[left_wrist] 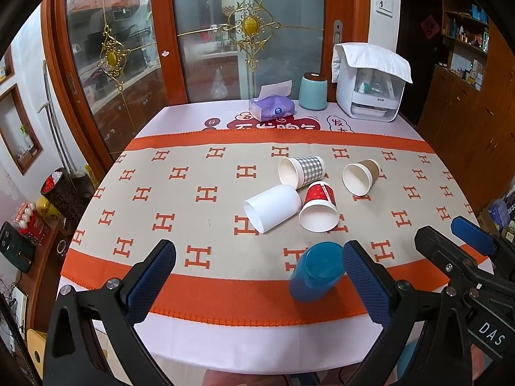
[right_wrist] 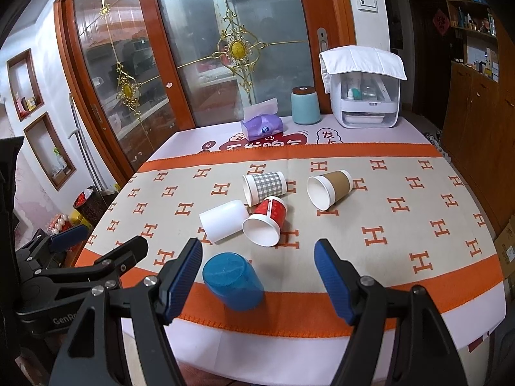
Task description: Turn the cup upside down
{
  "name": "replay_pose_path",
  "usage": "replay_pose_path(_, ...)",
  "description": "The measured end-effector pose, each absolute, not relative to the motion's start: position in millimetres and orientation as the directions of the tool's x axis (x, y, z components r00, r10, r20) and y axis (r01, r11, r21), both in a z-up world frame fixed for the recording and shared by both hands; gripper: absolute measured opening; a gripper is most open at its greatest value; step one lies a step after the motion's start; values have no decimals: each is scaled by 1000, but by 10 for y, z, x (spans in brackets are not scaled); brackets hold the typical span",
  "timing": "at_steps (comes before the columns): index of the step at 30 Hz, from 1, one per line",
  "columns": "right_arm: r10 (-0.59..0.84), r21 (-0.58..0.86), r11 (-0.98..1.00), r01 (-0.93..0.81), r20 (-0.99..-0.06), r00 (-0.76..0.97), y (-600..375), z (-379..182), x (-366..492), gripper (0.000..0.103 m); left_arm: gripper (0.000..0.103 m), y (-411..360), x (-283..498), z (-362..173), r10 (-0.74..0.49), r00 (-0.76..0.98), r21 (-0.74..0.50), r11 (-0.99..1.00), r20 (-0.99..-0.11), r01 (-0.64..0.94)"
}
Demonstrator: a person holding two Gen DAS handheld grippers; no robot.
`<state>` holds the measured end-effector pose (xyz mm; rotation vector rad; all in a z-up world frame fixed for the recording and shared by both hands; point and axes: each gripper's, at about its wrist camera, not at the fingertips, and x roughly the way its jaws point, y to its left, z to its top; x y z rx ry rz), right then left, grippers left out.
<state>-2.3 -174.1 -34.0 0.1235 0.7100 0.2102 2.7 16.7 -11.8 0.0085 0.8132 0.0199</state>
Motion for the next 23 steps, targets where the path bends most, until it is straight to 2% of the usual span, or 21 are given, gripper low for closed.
replay_pose_path(23,229,176,973,-150,-649,725,-1729,-398,24,72,102,191,69,-165,22,679,24,1000,-734,-6)
